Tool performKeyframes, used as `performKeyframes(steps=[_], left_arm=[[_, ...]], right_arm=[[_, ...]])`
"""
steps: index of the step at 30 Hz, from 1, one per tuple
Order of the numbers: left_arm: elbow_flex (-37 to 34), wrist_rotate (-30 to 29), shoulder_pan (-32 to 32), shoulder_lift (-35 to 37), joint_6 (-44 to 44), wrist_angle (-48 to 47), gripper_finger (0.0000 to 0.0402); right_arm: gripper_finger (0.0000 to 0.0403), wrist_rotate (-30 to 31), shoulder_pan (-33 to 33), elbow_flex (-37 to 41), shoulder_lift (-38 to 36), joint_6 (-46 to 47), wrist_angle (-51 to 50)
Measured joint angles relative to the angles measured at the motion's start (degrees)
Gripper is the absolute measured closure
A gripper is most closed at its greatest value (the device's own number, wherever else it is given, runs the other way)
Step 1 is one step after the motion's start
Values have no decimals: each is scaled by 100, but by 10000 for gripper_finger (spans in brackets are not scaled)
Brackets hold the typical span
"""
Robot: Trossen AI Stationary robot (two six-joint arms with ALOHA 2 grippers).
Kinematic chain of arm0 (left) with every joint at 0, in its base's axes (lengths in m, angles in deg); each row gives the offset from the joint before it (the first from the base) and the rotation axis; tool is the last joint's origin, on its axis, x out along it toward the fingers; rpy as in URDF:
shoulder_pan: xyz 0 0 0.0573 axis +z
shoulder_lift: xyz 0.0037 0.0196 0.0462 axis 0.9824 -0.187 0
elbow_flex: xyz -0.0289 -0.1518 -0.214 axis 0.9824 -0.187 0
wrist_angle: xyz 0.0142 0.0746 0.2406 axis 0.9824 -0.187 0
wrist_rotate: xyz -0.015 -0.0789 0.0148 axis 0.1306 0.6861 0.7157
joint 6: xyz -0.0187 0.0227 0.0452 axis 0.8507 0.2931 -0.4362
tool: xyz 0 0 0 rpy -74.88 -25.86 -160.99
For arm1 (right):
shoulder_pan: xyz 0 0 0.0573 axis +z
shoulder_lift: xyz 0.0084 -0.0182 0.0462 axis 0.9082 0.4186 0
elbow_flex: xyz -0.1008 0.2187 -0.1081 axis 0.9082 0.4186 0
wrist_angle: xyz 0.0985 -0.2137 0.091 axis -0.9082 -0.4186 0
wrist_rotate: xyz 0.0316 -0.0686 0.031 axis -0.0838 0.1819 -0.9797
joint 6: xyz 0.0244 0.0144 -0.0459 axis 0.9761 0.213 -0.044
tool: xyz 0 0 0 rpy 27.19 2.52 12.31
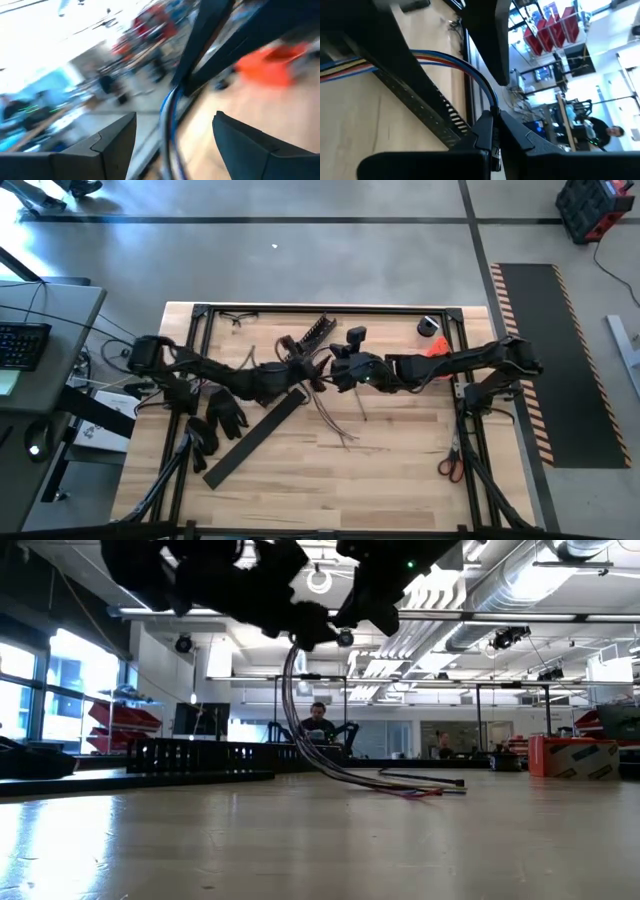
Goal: Ziptie cables
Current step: Wrap the cables together using the black zip tie
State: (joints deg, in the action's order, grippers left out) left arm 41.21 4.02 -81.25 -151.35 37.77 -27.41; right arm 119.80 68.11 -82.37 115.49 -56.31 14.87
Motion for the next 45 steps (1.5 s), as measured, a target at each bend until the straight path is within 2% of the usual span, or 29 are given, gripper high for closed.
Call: performKeyframes(steps=[3, 7, 13, 16, 21, 26, 33, 39, 45], left_arm=[[161, -641, -31, -298, -245, 0, 160], [165, -1040, -82, -433, -28, -59, 161], [-132, -1275, 8, -278, 392, -49, 181], [-366, -1213, 167, -49, 623, 10, 197], [-728, -675, 408, 340, 1207, -2, 219], [-938, -547, 521, 553, 1343, -20, 234], [-985, -529, 559, 583, 1414, -94, 247], [-985, -509, 562, 583, 1604, -390, 264], [-985, -264, 563, 583, 1703, -678, 307]], right_arm=[[403, 364, 107, 0, 0, -4, 12], [403, 872, 264, 0, 0, -71, 24], [403, 1311, 525, 4, -155, 26, 3], [403, 1330, 682, 4, -409, 226, -108], [403, 1550, 939, 4, -868, 468, -449], [403, 1556, 1218, 4, -1279, 868, -951], [403, 1634, 1726, 4, -1812, 1310, -1371], [403, 2248, 2196, 4, -2104, 1384, -1524], [403, 2286, 2452, 4, -2296, 2324, -2407]])
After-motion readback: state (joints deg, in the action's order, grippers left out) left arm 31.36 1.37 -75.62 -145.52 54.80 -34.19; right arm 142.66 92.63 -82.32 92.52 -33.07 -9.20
